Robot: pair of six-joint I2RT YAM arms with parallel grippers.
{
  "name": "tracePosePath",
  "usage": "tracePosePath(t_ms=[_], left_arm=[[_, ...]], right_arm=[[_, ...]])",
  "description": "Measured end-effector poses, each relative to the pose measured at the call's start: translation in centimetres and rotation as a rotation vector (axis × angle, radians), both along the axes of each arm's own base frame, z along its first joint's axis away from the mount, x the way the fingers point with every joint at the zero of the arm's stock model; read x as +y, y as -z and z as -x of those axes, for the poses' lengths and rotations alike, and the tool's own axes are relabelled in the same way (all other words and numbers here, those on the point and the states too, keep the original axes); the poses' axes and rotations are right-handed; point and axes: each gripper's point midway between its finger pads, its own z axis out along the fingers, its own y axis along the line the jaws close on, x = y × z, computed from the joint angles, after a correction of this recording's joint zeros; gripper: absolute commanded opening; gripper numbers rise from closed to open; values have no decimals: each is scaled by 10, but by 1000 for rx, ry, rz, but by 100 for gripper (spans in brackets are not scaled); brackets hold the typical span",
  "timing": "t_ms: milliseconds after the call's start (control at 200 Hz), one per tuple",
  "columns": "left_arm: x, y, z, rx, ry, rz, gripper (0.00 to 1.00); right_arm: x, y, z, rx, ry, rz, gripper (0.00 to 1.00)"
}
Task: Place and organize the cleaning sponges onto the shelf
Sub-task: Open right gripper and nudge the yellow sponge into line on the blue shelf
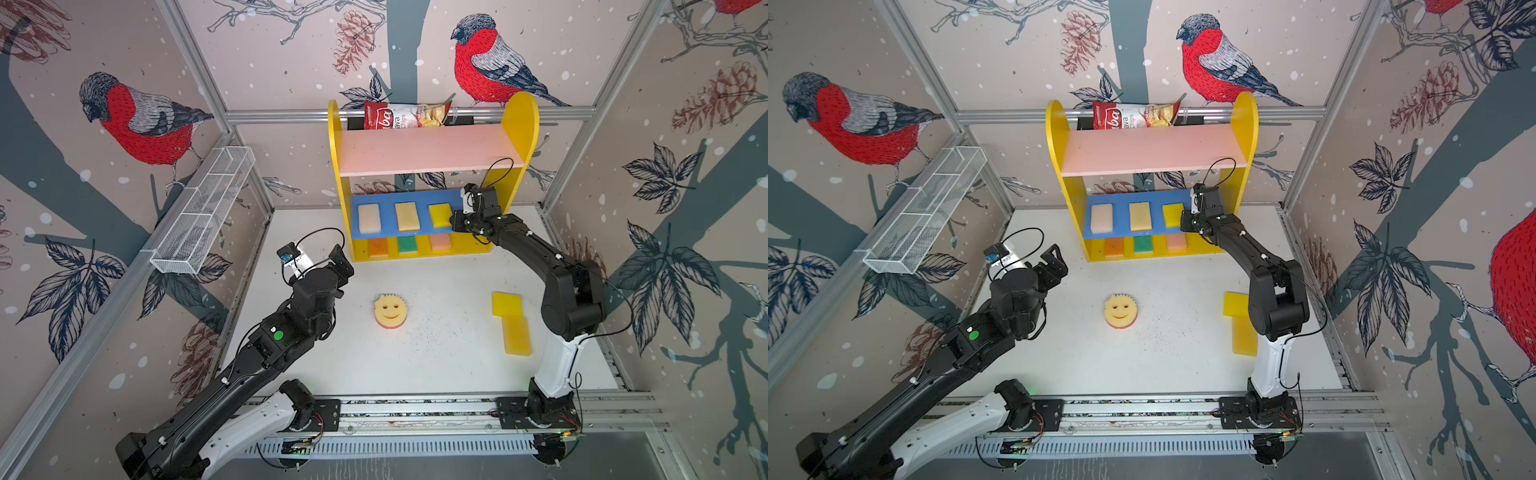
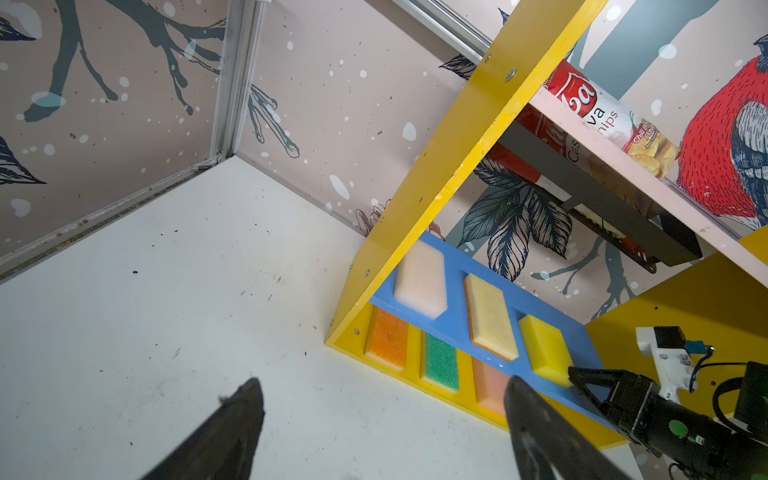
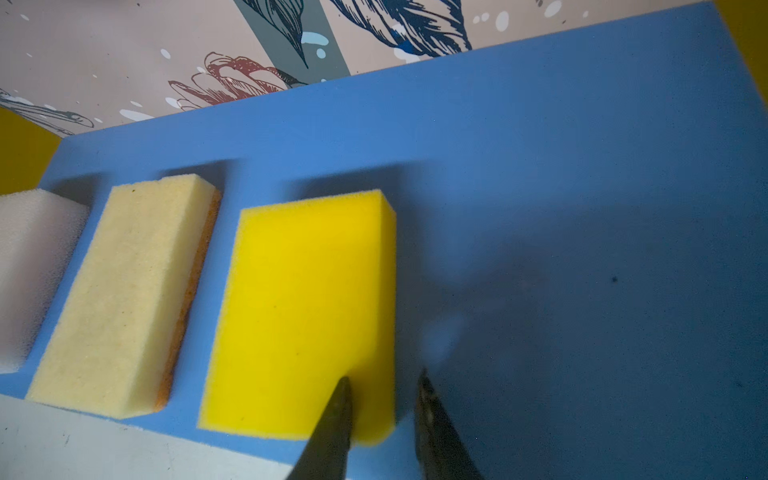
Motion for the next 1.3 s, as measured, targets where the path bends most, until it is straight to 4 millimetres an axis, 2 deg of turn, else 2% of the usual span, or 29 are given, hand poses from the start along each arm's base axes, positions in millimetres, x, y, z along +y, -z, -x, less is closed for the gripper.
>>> tracePosePath(t_ms=[705, 956, 996, 1066, 1141, 1211, 1301], left_arm=[[2, 4, 1, 14, -6, 6, 89], [2, 4, 1, 16, -6, 8, 89], [2, 5, 1, 17, -6, 7, 89], [2, 6, 1, 21, -5, 4, 89], [2, 7, 1, 25, -5, 3, 89], [2, 10, 1, 32, -5, -3, 89], [2, 12, 1, 40, -3, -8, 89]], right_arm=[[-4, -6, 5, -4, 5, -3, 37], [-3, -21, 2, -31, 5, -13, 38], [-3, -25, 3, -36, 5, -15, 33], [-4, -31, 5, -44, 5, -18, 12], [-2, -36, 8, -47, -2, -31, 2], [2, -34, 13, -35, -9, -46, 0], [11, -22, 22, -4, -39, -47, 0]])
